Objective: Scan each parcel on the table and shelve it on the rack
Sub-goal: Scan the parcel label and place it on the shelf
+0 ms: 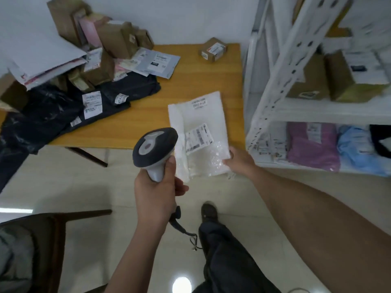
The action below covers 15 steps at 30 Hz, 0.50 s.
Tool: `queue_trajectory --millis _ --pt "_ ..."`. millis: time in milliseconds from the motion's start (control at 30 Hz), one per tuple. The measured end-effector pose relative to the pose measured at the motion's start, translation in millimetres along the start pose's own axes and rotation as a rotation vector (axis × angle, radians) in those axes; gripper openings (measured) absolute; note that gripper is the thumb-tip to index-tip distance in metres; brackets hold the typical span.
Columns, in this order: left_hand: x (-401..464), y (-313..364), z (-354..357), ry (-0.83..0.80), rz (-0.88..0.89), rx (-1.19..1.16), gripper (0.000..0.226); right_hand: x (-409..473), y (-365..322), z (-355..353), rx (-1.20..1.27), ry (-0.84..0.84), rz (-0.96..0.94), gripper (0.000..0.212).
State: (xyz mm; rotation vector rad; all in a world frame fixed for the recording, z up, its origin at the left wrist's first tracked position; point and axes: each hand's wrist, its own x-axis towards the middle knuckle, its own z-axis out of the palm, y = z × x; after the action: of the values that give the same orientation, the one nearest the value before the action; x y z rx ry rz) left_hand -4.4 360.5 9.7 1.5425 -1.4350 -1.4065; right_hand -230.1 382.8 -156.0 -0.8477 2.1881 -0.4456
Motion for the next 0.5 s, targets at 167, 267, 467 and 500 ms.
queue_trajectory --millis 167,267,467,500 --pt "-49 8 42 -0.140 0.035 -0.022 0.039 -70 94 -24 -0.196 0.041 -0.037 0.024" --pt "-74 10 69 -0.254 0.048 -0.033 0.037 -107 152 -42 -0.275 0.041 0.029 0.021" --pt "-116 12 123 -0.423 0.046 -0.050 0.033 -160 235 -68 -0.300 0.005 0.243 0.029" --pt "-121 13 133 -0.444 0.056 -0.050 0.033 -164 244 -72 -0.287 0.007 0.280 0.027"
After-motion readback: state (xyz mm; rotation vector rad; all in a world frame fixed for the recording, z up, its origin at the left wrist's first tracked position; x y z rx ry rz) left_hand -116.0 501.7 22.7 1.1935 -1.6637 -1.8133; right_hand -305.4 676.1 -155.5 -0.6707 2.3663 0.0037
